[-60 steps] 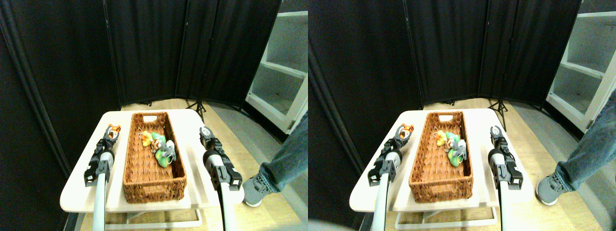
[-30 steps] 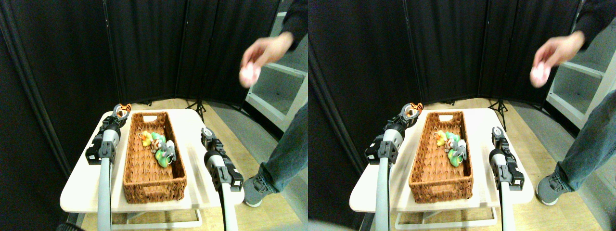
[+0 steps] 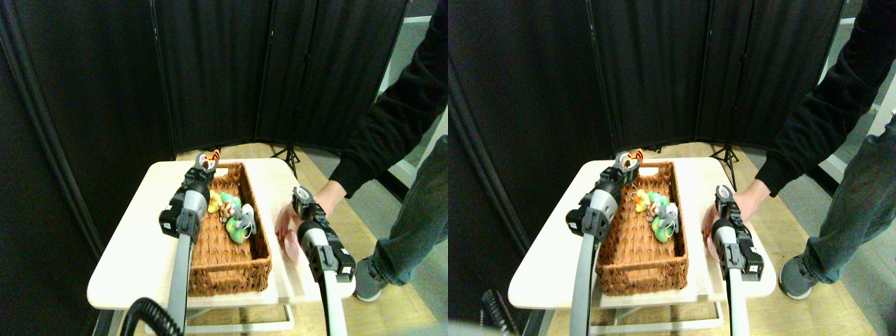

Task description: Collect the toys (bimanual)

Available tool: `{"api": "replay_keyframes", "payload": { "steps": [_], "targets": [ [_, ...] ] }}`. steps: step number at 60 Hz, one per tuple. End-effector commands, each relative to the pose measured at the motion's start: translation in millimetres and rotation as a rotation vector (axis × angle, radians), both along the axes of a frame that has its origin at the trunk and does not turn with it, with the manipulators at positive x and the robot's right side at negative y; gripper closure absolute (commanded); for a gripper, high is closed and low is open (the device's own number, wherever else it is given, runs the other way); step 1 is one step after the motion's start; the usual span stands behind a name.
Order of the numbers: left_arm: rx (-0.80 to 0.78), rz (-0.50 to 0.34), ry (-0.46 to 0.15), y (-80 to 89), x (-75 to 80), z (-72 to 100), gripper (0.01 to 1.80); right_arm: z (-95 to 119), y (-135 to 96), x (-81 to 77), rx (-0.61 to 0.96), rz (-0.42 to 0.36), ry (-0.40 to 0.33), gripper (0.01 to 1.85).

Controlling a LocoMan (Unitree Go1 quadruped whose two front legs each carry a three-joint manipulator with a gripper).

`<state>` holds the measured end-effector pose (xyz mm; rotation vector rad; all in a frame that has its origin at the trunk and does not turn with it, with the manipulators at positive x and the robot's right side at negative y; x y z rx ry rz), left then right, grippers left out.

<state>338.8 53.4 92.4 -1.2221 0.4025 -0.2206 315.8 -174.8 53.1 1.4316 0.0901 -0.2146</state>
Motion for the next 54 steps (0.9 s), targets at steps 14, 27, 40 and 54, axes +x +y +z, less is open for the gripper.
{"api": "replay_keyframes", "payload": {
  "steps": [14,27,40,54],
  "targets": [
    [-0.032,-0.02,-0.02,3.0,1.1,0.6,1.55,4.3,1.4,1.3,-0.004,0.012,-0.036,1.85],
    [-0.016,-0.036,0.034,9.6,-3.4,7.1,0.95,4.7,3.6,1.7,0.01,0.021,-0.024,1.85],
    [0.034,-0.038,0.017,25.3,-0.6,8.3,0.87,5.1,2.8,0.8,-0.005,0.017,-0.022,1.85],
    [0.221,0.037,-0.074,87.6,7.0,3.0,1.34,4.2,-2.7,2.0,-0.024,0.033,0.003,1.85]
  ]
}}
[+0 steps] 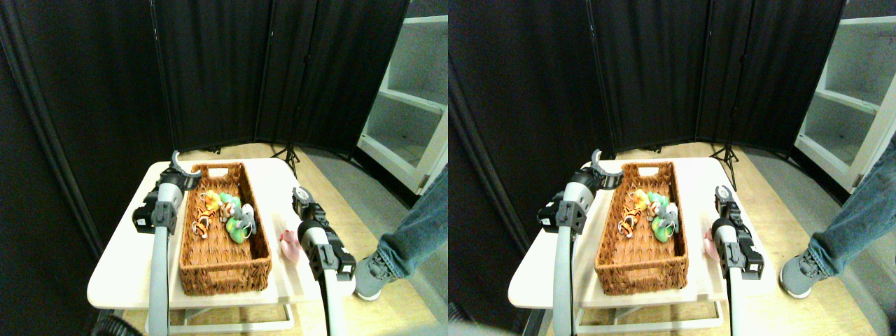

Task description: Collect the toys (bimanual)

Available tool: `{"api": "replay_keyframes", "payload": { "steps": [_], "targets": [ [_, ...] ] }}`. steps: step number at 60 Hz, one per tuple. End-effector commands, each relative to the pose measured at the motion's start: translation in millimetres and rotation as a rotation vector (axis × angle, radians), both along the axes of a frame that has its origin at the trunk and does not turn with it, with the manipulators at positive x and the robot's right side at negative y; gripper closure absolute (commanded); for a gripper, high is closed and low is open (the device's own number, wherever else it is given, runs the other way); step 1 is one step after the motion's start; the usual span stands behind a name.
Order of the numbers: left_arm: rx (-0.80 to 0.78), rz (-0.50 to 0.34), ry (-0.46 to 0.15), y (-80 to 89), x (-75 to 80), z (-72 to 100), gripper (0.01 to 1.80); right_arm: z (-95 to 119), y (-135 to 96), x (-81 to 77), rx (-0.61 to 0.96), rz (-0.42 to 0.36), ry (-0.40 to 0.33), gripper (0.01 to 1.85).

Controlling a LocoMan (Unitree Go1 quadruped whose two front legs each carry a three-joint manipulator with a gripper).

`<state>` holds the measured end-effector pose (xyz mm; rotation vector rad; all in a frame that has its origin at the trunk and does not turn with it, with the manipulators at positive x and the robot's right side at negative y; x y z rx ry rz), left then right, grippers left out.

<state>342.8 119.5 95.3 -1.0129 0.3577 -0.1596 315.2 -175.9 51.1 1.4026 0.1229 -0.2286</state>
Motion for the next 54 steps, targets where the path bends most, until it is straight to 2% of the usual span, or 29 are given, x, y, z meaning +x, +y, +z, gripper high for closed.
{"api": "replay_keyframes", "payload": {
  "steps": [1,4,6,10,15,23,26,29,33,36,38,40,47,51,54],
  "targets": [
    [0.01,-0.005,-0.034,27.3,2.6,-1.1,1.37,5.7,-1.6,2.5,0.008,0.016,-0.027,1.85],
    [0.041,0.009,-0.043,35.6,0.8,-3.1,1.42,5.2,-1.5,2.6,0.003,0.016,-0.021,1.85],
    [0.072,0.03,-0.054,44.3,-3.6,-4.8,1.46,4.9,-1.3,3.5,-0.053,0.05,-0.019,1.85],
    [0.114,0.052,-0.052,54.4,-12.0,-5.7,1.52,3.8,1.1,3.5,-0.065,0.085,-0.008,1.85],
    [0.13,0.109,-0.043,67.0,-21.2,-8.3,1.57,1.0,6.6,2.3,-0.04,0.09,0.006,1.85],
    [0.18,0.121,-0.052,81.8,-28.2,-13.7,1.64,-2.9,12.1,1.8,-0.028,0.133,0.023,1.85],
    [0.204,0.149,-0.051,88.6,-31.6,-18.0,1.67,-4.6,15.0,1.3,-0.112,0.178,0.02,1.85],
    [0.211,0.154,-0.047,91.7,-33.0,-20.8,1.67,-5.7,16.9,0.5,-0.138,0.191,0.023,1.85],
    [0.184,0.166,-0.041,95.5,-34.1,-25.9,1.68,-7.5,19.4,-1.2,-0.152,0.206,0.032,1.65],
    [0.182,0.175,-0.036,97.2,-34.8,-30.4,1.67,-9.4,21.3,-3.8,-0.211,0.215,0.038,1.31],
    [0.179,0.176,-0.034,97.6,-34.7,-31.2,1.68,-9.6,21.6,-4.1,-0.224,0.22,0.039,1.28],
    [0.191,0.171,-0.035,98.5,-34.5,-34.0,1.67,-11.3,22.8,-6.3,-0.137,0.209,0.063,1.16],
    [0.188,0.177,-0.026,95.4,-34.1,-38.8,1.68,-16.8,24.5,-13.3,-0.094,0.206,0.096,0.94],
    [0.187,0.182,-0.018,94.8,-33.2,-41.7,1.68,-18.1,25.6,-17.7,-0.133,0.255,0.115,0.78],
    [0.186,0.181,-0.017,94.0,-31.2,-44.4,1.67,-19.3,25.9,-22.0,-0.095,0.269,0.133,0.69]
  ]
}}
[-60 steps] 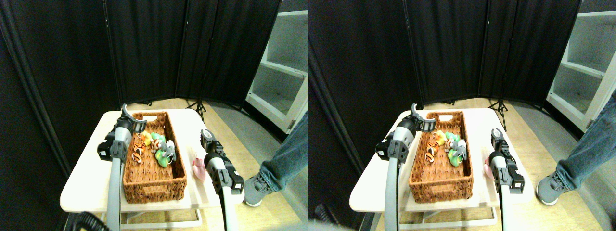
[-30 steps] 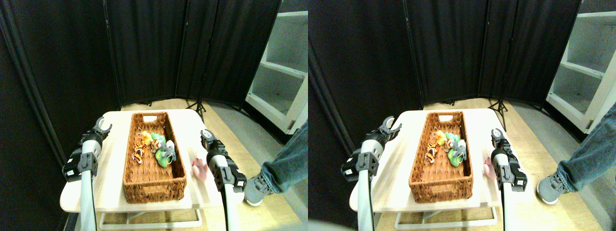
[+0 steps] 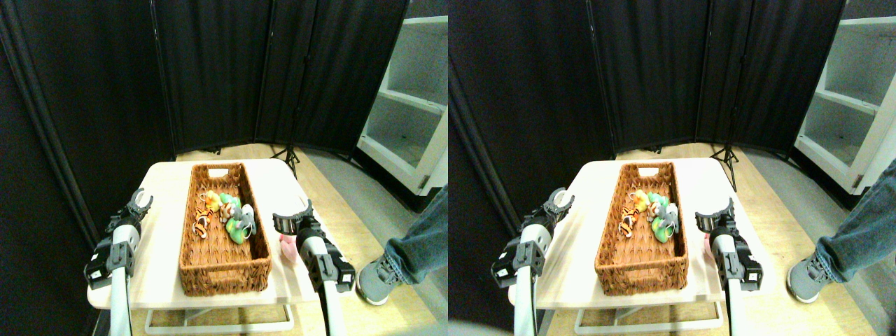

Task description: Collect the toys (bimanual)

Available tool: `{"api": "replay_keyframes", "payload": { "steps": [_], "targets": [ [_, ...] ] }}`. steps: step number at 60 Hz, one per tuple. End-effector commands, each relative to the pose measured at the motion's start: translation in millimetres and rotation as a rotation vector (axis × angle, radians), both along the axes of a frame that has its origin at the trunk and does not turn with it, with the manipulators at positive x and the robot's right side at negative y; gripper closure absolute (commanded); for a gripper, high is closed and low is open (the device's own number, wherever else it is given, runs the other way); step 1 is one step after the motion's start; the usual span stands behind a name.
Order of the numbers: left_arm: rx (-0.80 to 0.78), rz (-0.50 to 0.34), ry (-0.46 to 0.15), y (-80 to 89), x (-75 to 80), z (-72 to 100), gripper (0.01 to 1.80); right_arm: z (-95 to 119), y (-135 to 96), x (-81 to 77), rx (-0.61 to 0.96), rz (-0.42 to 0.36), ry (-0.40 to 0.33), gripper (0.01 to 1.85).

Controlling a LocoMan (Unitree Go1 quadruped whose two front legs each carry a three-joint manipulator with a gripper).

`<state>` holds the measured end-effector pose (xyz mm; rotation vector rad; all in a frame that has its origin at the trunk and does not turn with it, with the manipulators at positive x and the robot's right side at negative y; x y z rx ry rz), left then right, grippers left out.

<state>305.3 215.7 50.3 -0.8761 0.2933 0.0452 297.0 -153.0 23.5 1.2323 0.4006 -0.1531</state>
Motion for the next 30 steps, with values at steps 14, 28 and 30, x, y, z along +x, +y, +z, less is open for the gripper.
{"api": "replay_keyframes", "payload": {
  "steps": [14,28,30],
  "targets": [
    [0.011,0.015,-0.031,-11.6,12.5,-6.1,1.64,-5.7,5.4,-23.0,0.086,0.028,0.041,0.7],
    [0.006,0.018,-0.041,-19.0,14.0,-6.0,1.65,-29.3,2.1,-28.0,0.104,0.024,0.082,0.89],
    [0.003,0.021,-0.041,-19.2,14.1,-6.0,1.65,-30.6,1.6,-27.8,0.107,0.022,0.083,0.91]
  ]
}}
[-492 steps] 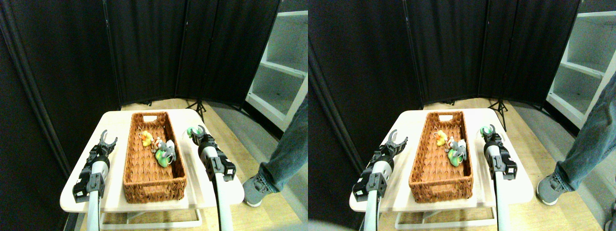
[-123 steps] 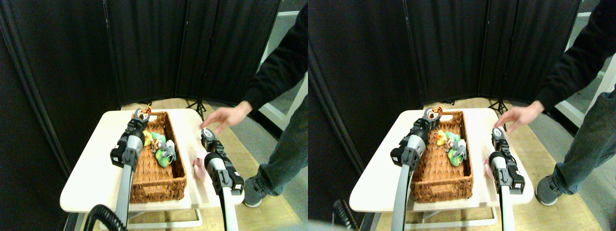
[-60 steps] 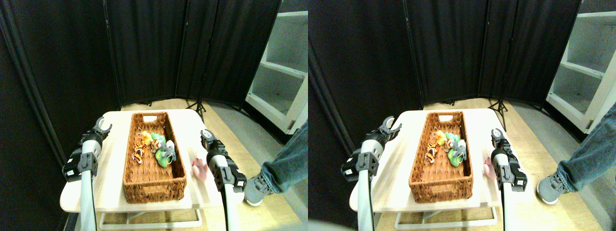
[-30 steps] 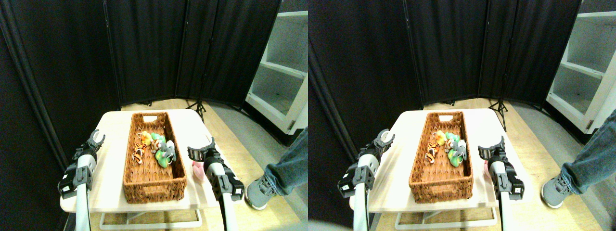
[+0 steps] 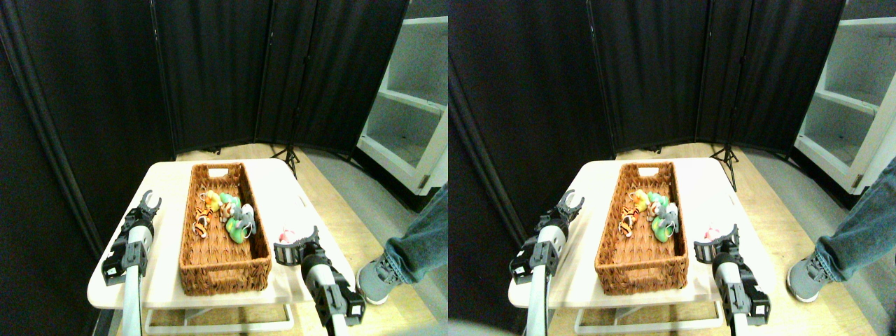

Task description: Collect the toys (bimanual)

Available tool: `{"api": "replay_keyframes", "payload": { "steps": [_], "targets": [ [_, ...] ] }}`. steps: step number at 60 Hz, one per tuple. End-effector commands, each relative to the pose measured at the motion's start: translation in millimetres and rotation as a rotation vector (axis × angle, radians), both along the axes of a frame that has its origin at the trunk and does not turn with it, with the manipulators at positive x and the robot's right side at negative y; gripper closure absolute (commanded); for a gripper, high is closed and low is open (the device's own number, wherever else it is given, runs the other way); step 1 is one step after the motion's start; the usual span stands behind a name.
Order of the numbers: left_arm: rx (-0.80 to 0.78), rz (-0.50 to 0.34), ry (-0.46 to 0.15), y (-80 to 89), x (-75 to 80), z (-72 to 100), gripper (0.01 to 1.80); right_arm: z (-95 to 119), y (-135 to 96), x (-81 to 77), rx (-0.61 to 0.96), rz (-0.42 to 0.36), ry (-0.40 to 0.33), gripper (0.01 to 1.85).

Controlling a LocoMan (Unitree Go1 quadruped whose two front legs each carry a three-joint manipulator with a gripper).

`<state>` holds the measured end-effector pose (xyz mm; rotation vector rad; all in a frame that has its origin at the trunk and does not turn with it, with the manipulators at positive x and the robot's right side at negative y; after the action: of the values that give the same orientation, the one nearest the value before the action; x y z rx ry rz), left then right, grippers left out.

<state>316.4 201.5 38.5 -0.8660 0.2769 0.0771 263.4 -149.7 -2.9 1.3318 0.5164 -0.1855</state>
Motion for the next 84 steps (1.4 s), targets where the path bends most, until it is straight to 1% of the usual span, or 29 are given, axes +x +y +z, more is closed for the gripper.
{"api": "replay_keyframes", "payload": {
  "steps": [1,5,7,15,18,22,25,28,31,34,35,37,39,40,41,43,45,49,52,56,58,63,66,68,73,75,78,82,84],
  "targets": [
    [-0.015,-0.012,-0.039,-5.1,3.1,5.8,1.65,-7.0,-2.9,6.0,-0.001,0.0,-0.02,0.91],
    [-0.015,-0.014,-0.04,-5.4,3.2,6.1,1.65,-13.8,-6.5,6.1,0.007,-0.016,-0.005,0.86],
    [-0.013,-0.013,-0.04,-5.3,3.3,6.7,1.64,-19.7,-10.3,7.5,0.063,-0.042,0.026,0.91],
    [-0.012,-0.012,-0.044,-6.0,2.7,9.9,1.65,-30.9,-18.1,11.0,0.053,-0.063,0.043,0.91],
    [-0.015,-0.017,-0.052,-6.2,2.9,11.0,1.65,-34.2,-20.2,13.1,0.075,-0.077,0.071,0.92],
    [-0.013,-0.024,-0.057,-6.4,3.1,11.8,1.65,-38.1,-22.4,15.4,0.068,-0.076,0.076,0.92],
    [-0.03,-0.032,-0.061,-6.9,3.9,12.5,1.65,-41.0,-24.6,17.4,0.009,-0.046,0.066,0.89],
    [-0.02,-0.037,-0.062,-7.1,4.0,13.0,1.65,-42.4,-25.3,18.4,-0.001,-0.067,0.079,0.88],
    [-0.022,-0.044,-0.063,-7.2,4.4,13.4,1.66,-43.2,-26.0,19.5,-0.021,-0.06,0.077,0.84],
    [-0.032,-0.039,-0.062,-8.0,4.6,13.7,1.66,-45.2,-27.3,20.7,-0.017,-0.068,0.072,0.89],
    [-0.031,-0.039,-0.062,-8.1,4.6,13.8,1.66,-45.7,-27.6,21.0,-0.012,-0.073,0.068,0.94],
    [-0.018,-0.042,-0.063,-8.4,4.7,13.9,1.66,-48.3,-28.9,22.8,0.019,-0.1,0.051,1.31],
    [-0.024,-0.038,-0.064,-9.0,4.9,13.7,1.66,-49.6,-30.4,24.4,-0.043,-0.067,0.012,1.58],
    [-0.027,-0.036,-0.065,-9.3,5.0,13.6,1.65,-49.5,-30.6,24.8,-0.047,-0.076,0.013,1.7],
    [-0.027,-0.036,-0.065,-9.3,5.0,13.6,1.65,-49.5,-30.6,24.8,-0.047,-0.076,0.013,1.7],
    [-0.034,-0.035,-0.064,-9.6,5.1,13.5,1.65,-48.7,-30.6,25.2,-0.012,-0.116,0.04,1.81],
    [-0.041,-0.029,-0.064,-10.6,4.9,13.7,1.65,-46.4,-31.2,26.0,-0.022,-0.148,0.054,1.79],
    [-0.061,-0.029,-0.07,-11.9,4.9,14.0,1.64,-44.0,-32.5,28.0,0.011,-0.172,0.061,1.79],
    [-0.063,-0.038,-0.072,-12.3,5.8,14.3,1.64,-41.6,-35.1,30.1,-0.015,-0.138,0.04,1.75],
    [-0.056,-0.043,-0.075,-12.3,6.0,14.4,1.64,-40.8,-35.4,30.2,-0.009,-0.143,0.044,1.76],
    [-0.046,-0.041,-0.078,-13.5,6.0,15.0,1.65,-36.0,-37.8,31.1,-0.033,-0.139,0.032,1.69],
    [-0.067,-0.03,-0.075,-14.7,6.2,15.5,1.65,-32.2,-39.7,33.3,-0.007,-0.14,0.002,1.67],
    [-0.064,-0.032,-0.074,-14.8,6.1,16.0,1.65,-29.6,-40.2,34.3,-0.043,-0.118,-0.018,1.69],
    [-0.054,-0.034,-0.074,-14.9,5.7,16.8,1.66,-22.8,-38.9,35.6,-0.122,-0.087,-0.033,1.73],
    [-0.056,-0.042,-0.075,-13.0,6.5,16.5,1.66,-11.7,-33.8,37.2,-0.107,-0.079,-0.039,1.81],
    [-0.047,-0.046,-0.074,-11.8,6.5,16.4,1.67,-2.5,-29.0,40.5,-0.139,-0.027,-0.065,1.81],
    [-0.032,-0.046,-0.078,-10.9,6.3,16.0,1.68,10.6,-20.0,43.7,-0.133,-0.012,-0.061,1.85],
    [-0.007,-0.048,-0.084,-10.5,5.0,15.2,1.7,28.0,-7.5,49.4,-0.153,0.052,-0.089,1.85],
    [-0.011,-0.047,-0.084,-10.4,5.1,15.0,1.7,30.5,-5.6,50.4,-0.162,0.066,-0.094,1.85]
  ]
}}
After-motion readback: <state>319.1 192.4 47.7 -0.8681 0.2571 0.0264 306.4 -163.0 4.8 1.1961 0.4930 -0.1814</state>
